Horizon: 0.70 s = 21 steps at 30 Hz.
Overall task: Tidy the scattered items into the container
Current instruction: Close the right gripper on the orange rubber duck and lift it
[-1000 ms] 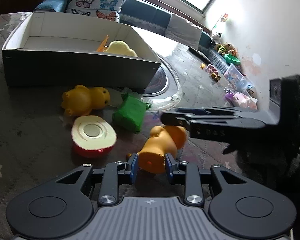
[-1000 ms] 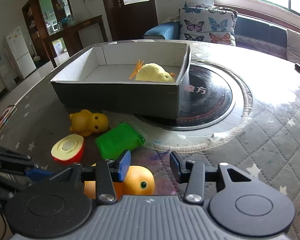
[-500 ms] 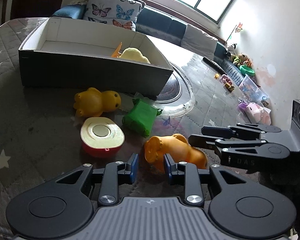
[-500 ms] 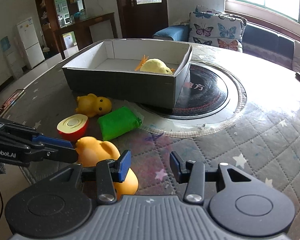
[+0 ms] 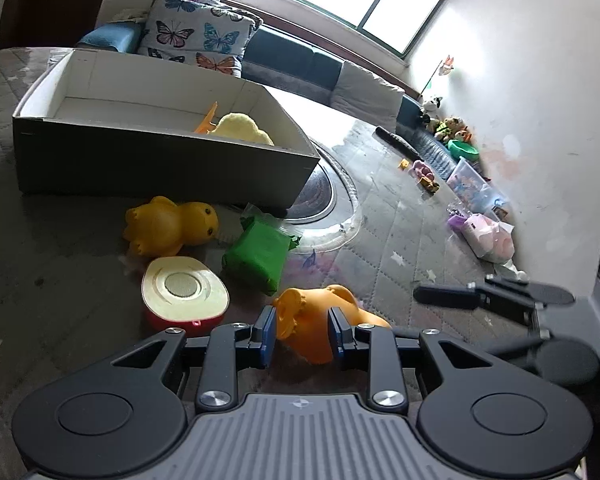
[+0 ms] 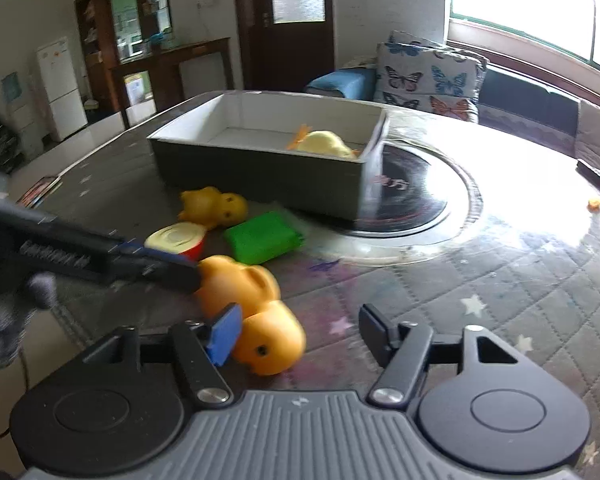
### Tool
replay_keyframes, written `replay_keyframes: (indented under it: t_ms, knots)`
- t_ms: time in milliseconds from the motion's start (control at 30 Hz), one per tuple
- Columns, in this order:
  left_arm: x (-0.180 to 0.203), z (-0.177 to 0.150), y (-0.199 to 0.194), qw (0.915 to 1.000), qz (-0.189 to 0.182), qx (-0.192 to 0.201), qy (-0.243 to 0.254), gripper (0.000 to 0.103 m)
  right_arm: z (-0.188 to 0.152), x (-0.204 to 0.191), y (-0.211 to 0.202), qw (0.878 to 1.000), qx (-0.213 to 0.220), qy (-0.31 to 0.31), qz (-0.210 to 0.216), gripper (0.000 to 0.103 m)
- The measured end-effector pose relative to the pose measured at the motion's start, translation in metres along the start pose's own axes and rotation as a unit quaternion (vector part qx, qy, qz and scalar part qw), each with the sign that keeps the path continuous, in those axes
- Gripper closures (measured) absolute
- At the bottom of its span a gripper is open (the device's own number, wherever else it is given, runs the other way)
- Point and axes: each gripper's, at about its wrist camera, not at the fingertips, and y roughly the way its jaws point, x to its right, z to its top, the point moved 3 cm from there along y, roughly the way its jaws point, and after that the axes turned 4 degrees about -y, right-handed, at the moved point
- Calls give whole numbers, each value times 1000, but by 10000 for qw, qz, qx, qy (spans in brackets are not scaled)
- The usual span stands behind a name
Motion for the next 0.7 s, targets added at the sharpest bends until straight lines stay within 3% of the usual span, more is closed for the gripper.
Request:
replay_keyframes:
  t_ms: [367,700]
  knots:
    - [-14,8,8,9992,-366,-112,-108,71,2,-38,27,9964,-339,-695,-345,35]
    - [-11,13,13,9988,-386,-267,-135,71,0,-37,39,9960,-451,-751,-176,39]
